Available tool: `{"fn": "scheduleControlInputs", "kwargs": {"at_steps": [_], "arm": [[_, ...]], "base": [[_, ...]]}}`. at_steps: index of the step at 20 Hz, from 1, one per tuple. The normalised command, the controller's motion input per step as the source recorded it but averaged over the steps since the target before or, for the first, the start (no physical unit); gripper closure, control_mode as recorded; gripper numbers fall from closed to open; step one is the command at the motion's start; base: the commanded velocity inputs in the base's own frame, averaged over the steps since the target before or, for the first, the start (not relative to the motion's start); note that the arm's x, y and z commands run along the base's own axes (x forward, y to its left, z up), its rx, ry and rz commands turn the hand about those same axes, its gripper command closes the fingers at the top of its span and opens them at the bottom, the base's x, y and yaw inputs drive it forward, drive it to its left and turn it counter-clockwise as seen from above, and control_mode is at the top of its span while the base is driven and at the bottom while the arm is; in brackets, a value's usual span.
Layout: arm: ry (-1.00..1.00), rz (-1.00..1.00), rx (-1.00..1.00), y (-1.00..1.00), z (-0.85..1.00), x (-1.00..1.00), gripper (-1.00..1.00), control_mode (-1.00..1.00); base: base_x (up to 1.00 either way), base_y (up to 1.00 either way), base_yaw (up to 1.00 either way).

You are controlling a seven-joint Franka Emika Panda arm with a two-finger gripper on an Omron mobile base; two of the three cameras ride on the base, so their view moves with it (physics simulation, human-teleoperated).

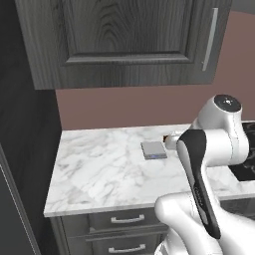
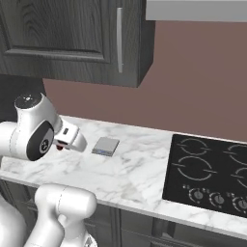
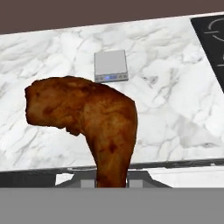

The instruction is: Take the chicken drumstick from the fridge and place it on the digital scale on the counter by the fridge. Wait a few seconds for a reading, then move it to the plate on the dining counter.

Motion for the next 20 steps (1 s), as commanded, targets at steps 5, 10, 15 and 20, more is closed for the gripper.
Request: {"fn": "scheduleControlInputs", "kwargs": {"at_steps": [5, 10, 15, 20], "arm": [[-0.03, 0.0, 0.0, -0.01, -0.31, 0.82, 1.0, -1.0], [0.04, 0.04, 0.0, -0.11, 0.0, 0.87, 1.0, -1.0], [0.05, 0.05, 0.0, -0.03, -0.25, 0.42, 1.0, -1.0], [0.0, 0.0, 0.0, 0.0, -0.6, 0.05, 1.0, -1.0]], "base": [[0.0, 0.0, 0.0], [0.0, 0.0, 0.0], [0.0, 0.0, 0.0], [0.0, 0.0, 0.0]]}}
